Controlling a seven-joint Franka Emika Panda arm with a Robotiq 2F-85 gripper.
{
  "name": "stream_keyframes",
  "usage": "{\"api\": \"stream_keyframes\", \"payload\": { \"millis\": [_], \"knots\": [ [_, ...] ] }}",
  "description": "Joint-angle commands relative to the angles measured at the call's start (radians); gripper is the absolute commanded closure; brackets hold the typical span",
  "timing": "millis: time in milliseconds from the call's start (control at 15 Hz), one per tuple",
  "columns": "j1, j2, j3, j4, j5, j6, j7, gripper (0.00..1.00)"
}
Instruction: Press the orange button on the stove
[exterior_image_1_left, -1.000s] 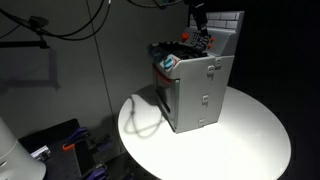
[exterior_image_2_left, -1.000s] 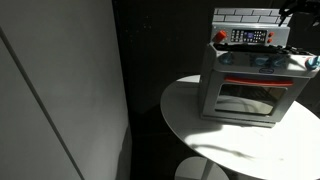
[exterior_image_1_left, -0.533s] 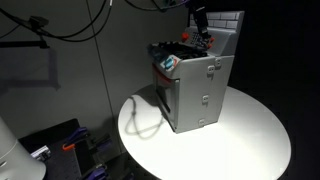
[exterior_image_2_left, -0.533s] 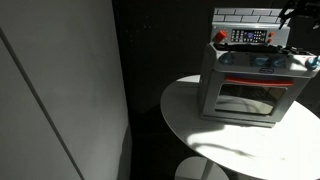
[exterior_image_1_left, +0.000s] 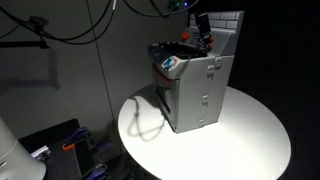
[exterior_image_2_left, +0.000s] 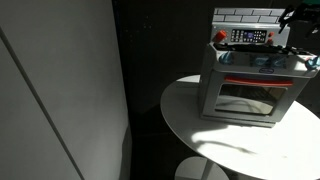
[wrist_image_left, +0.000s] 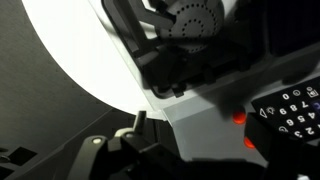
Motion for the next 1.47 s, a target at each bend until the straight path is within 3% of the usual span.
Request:
{"api": "stream_keyframes", "payload": {
  "millis": [0, 1400],
  "knots": [
    [0.012, 0.015, -0.018, 0.014, 0.006, 0.028, -0.003, 0.0],
    [0.018, 0.053, -0.03, 0.033, 0.008, 0.079, 0.001, 0.0]
  ]
}}
